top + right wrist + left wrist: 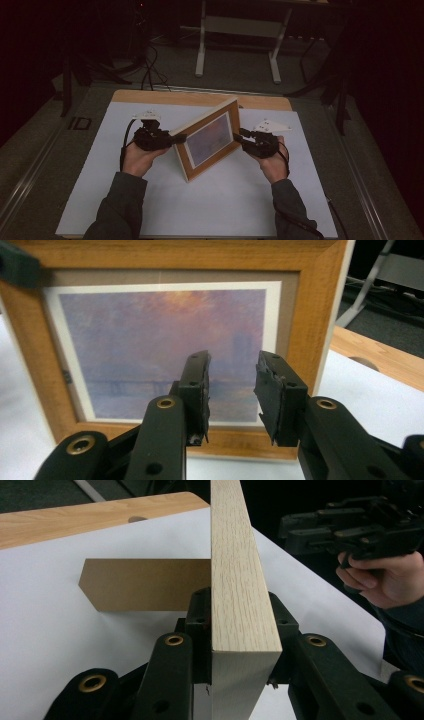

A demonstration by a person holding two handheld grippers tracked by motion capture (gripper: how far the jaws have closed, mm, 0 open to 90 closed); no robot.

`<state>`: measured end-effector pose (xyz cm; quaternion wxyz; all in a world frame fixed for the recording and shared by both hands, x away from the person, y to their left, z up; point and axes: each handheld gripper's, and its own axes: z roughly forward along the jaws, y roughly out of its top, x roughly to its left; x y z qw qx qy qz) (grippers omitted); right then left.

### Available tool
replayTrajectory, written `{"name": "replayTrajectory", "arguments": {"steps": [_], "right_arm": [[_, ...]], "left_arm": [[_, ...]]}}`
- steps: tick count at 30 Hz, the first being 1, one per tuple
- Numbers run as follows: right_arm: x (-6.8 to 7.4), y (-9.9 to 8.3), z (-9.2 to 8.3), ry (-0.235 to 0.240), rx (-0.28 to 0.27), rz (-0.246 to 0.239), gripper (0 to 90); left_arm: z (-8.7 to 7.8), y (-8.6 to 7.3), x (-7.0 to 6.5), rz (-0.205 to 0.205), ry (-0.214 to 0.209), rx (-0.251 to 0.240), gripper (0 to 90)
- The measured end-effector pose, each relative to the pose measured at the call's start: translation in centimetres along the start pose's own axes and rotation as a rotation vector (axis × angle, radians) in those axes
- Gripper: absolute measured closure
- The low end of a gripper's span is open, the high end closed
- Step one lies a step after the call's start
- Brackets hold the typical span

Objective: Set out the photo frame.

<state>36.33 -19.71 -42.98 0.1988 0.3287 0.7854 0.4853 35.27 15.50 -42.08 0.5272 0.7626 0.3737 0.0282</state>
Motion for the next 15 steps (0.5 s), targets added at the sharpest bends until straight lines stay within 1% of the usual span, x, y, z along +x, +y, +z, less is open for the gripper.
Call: {"name": "replayTrajectory", "arguments": {"steps": [9,12,15], "right_arm": [[-1.8,0.4,0.0,-0.035,0.005,0.032,66.5],[-2.2,0.6,0.0,-0.045,0.005,0.033,65.9],[-2.5,0.8,0.1,-0.04,0.005,0.023,62.7]], "left_arm": [[0.0,0.1,0.0,0.016,-0.02,0.009,72.5],[0.1,0.2,0.0,0.022,-0.024,0.014,72.5],[0.1,0.2,0.2,0.021,-0.035,0.017,72.5]]}}
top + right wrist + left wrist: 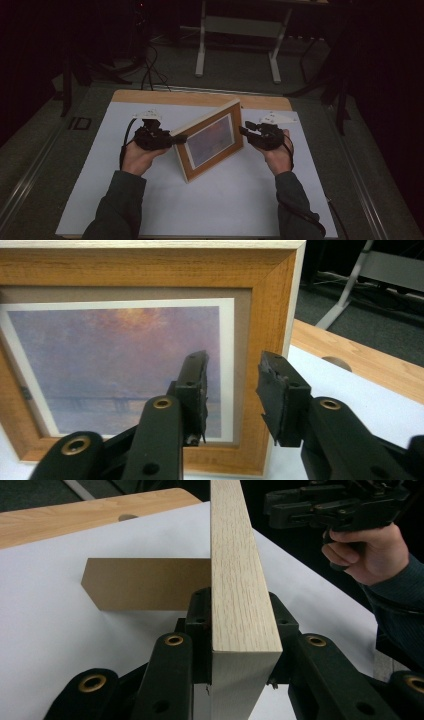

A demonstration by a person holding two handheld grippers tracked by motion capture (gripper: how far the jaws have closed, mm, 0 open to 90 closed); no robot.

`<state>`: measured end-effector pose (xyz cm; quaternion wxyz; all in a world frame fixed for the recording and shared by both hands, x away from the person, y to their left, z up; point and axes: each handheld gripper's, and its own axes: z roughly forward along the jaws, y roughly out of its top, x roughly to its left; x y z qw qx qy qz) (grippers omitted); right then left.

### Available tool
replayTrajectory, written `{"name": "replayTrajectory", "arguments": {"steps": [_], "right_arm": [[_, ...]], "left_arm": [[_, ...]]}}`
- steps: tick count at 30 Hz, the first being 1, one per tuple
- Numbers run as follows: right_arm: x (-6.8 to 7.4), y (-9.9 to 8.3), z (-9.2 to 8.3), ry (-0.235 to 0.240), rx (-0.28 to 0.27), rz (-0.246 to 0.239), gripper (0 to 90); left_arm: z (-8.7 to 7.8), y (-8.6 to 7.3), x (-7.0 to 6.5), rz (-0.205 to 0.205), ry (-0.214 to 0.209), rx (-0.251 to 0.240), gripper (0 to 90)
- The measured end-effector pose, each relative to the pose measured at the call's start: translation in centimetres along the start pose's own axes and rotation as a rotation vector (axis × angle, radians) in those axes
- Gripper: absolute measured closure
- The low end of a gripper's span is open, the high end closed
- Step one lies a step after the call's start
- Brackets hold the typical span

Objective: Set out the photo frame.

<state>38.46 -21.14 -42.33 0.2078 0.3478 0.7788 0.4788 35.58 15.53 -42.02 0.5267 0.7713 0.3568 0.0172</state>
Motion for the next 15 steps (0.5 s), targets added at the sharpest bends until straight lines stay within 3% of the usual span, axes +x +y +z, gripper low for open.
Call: {"name": "replayTrajectory", "arguments": {"steps": [15], "right_arm": [[-1.1,1.3,1.3,-0.035,0.013,0.001,53.2]], "left_arm": [[0.2,0.4,0.9,0.014,-0.048,0.025,72.5]]}}
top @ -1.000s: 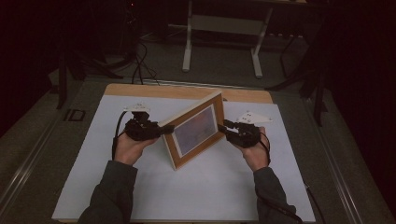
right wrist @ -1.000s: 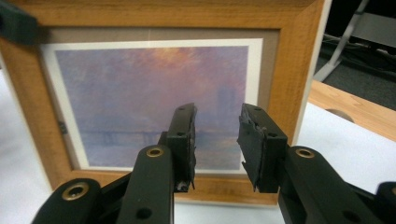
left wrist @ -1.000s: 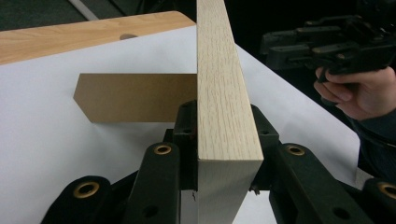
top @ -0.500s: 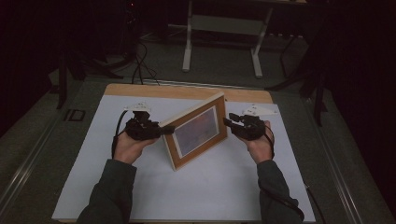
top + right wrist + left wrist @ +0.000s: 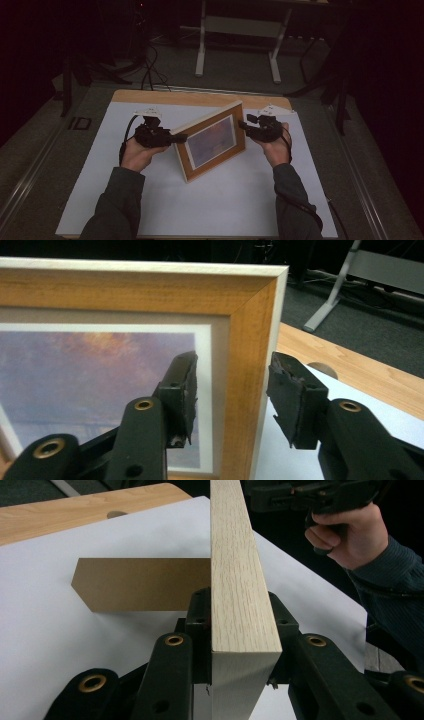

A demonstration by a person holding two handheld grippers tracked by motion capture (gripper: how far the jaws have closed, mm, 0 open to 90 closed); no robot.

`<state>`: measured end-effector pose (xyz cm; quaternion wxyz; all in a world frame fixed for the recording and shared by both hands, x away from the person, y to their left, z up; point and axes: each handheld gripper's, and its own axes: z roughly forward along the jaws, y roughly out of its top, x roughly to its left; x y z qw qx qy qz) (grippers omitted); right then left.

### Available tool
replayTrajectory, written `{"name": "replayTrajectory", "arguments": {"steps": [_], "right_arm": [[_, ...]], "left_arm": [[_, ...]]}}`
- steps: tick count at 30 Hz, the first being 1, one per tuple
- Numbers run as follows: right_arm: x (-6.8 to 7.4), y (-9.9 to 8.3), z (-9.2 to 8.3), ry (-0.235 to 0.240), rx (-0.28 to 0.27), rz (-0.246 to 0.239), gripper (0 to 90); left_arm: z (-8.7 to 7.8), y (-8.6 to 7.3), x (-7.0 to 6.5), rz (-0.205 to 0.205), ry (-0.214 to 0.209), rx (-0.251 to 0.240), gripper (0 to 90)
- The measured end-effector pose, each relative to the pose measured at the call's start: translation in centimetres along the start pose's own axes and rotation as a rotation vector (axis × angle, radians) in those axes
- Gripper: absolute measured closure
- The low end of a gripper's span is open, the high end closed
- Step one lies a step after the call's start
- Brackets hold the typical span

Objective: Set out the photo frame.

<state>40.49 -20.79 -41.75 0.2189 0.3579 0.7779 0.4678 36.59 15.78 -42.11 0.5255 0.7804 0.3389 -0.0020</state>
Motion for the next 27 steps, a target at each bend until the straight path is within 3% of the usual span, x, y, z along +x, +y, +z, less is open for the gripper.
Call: {"name": "replayTrajectory", "arguments": {"steps": [8,12,16,23,27], "right_arm": [[-0.6,0.1,0.4,-0.002,0.027,0.021,48.5],[-0.8,0.0,0.7,-0.006,0.03,0.031,47.7],[-1.1,0.0,1.0,0.0,0.031,0.04,46.9],[-1.7,0.1,1.8,0.034,0.037,0.051,44.5],[-2.0,0.0,2.4,0.057,0.032,0.061,42.6]], "left_arm": [[0.1,0.0,0.3,0.025,-0.002,-0.017,72.2],[0.2,-0.4,-0.2,0.022,0.053,-0.05,71.8],[0.8,-1.3,-1.1,0.028,0.152,-0.087,67.7],[1.6,-3.2,-2.0,0.013,0.207,-0.143,63.7],[1.5,-3.8,-2.3,0.038,0.255,-0.156,63.8]]}}
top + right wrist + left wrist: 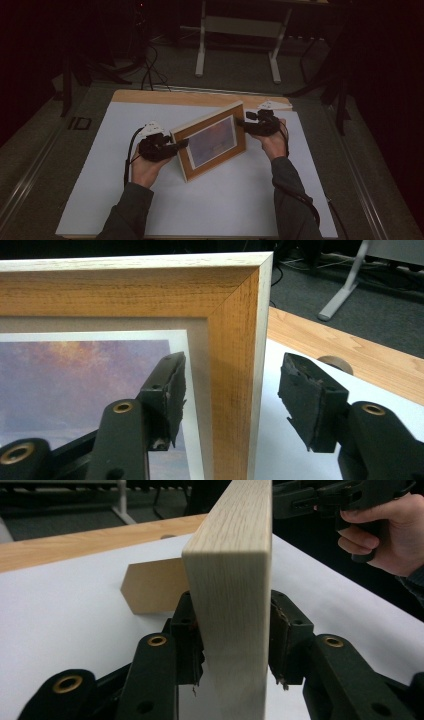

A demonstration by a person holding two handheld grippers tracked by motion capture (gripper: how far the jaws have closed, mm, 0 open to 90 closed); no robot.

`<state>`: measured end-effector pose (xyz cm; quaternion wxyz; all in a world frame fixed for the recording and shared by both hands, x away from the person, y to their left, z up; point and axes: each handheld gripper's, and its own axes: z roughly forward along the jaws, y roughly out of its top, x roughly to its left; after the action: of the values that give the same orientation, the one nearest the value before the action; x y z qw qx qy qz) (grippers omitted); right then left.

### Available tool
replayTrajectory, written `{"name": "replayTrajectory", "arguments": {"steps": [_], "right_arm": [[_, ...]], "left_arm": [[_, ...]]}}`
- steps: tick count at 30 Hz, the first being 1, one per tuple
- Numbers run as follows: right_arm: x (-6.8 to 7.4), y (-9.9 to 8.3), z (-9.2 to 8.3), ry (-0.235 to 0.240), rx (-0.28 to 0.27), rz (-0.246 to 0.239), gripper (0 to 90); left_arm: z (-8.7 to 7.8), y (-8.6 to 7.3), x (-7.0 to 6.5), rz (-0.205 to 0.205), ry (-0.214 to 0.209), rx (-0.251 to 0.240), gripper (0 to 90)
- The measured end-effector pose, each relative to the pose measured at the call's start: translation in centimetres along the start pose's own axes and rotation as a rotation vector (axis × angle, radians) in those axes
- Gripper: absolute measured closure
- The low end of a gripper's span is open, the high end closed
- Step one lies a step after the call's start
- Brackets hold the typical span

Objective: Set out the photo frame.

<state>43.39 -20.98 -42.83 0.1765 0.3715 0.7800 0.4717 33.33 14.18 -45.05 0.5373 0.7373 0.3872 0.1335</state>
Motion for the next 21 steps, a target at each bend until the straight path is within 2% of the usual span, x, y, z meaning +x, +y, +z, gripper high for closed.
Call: {"name": "replayTrajectory", "arguments": {"steps": [1,3,4,5,12,13,16,21], "right_arm": [[0.0,0.0,0.1,0.004,0.001,0.003,41.9],[-0.1,0.1,0.5,0.021,0.01,-0.002,40.6],[-0.2,0.1,0.7,0.034,0.012,-0.007,39.0],[-0.2,0.2,0.8,0.041,0.013,-0.005,37.6],[-0.2,0.9,1.7,0.076,0.025,-0.017,31.6],[-0.2,1.0,2.0,0.094,0.032,-0.015,30.8],[-0.6,1.0,2.1,0.135,0.021,0.007,31.3],[-0.8,0.9,1.7,0.121,0.032,0.011,37.9]], "left_arm": [[-0.1,0.0,0.0,0.01,0.015,-0.002,64.8],[-0.2,0.2,0.1,0.016,-0.008,0.01,68.2],[-0.1,0.3,0.0,0.028,-0.005,0.015,69.0],[-0.1,0.4,0.1,0.04,-0.006,0.029,69.0],[0.0,0.9,0.6,0.055,-0.04,0.06,69.3],[0.1,0.9,0.8,0.061,-0.048,0.067,69.3],[0.2,1.2,1.0,0.073,-0.054,0.08,69.2],[0.6,1.6,1.6,0.077,-0.04,0.093,69.3]]}}
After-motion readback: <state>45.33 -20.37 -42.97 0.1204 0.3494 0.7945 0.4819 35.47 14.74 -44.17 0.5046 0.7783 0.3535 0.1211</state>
